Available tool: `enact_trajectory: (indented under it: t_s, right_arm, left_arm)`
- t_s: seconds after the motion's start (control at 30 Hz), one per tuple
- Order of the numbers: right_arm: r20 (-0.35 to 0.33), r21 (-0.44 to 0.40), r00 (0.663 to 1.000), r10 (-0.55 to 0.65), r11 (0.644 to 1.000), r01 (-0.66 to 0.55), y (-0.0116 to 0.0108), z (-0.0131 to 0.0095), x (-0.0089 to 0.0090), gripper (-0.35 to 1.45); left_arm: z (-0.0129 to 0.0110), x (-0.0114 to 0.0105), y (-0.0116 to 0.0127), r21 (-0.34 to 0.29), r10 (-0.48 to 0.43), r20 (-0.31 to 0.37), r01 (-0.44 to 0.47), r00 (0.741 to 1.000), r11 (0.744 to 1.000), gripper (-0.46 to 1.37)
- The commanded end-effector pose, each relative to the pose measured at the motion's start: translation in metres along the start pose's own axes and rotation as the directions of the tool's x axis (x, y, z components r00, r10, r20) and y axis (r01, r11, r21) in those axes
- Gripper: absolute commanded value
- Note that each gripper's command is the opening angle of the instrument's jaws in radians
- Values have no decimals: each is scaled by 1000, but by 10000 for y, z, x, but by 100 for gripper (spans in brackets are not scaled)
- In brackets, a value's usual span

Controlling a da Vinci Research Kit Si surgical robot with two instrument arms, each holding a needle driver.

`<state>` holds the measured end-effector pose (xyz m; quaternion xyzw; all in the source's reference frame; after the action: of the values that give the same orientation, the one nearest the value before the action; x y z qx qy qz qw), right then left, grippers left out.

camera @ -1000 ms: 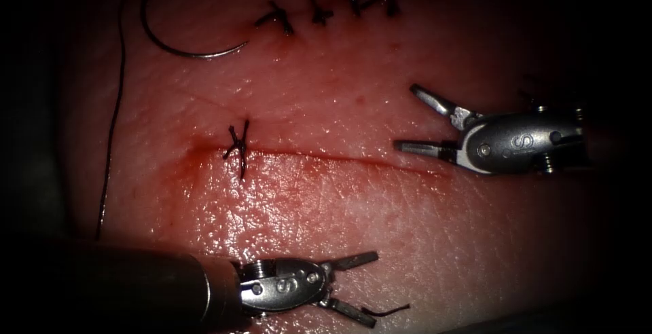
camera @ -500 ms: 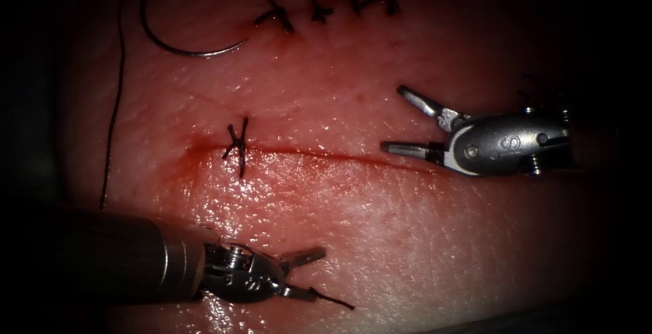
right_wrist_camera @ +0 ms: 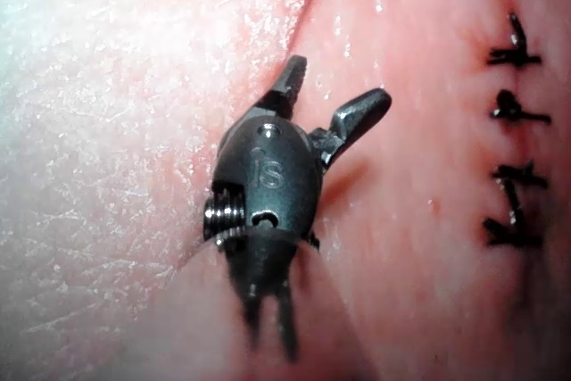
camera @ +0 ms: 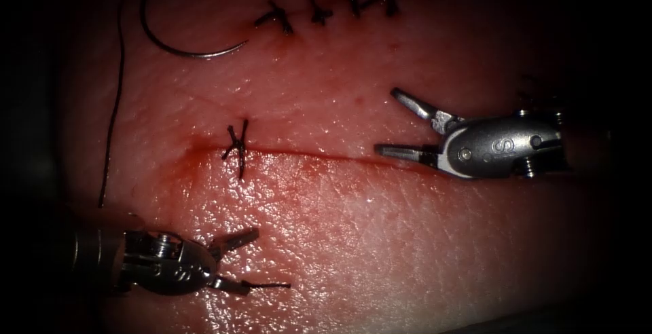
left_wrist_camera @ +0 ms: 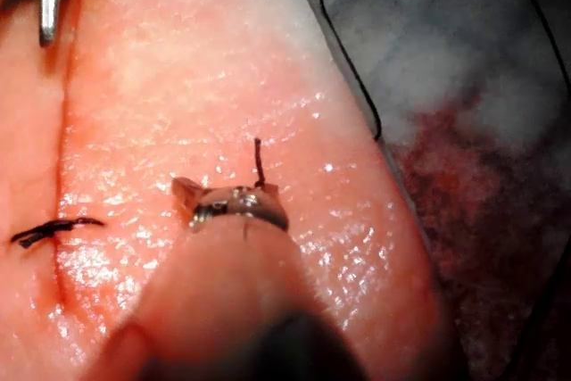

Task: Wound Closure
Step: Set down the suture off-cut

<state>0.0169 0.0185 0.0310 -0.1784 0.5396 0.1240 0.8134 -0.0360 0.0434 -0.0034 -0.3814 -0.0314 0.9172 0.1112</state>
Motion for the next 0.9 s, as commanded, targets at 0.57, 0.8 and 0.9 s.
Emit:
enact_trajectory:
  t_s: [0.57, 0.8, 0.9]
  right_arm:
    - [-10, 21, 1000, -4, 1000, 4, 0, -3, -5, 124]
    - [-10, 22, 1000, -10, 1000, 10, 0, -3, -5, 124]
    - [-10, 22, 1000, -10, 1000, 10, 0, -3, -5, 124]
  left_arm:
    - [47, 105, 35, -192, -84, -409, 4, 909, 981, 64]
    - [88, 71, 33, -129, -25, -392, -28, 919, 991, 72]
    - [100, 46, 29, -88, 9, -322, -39, 947, 995, 72]
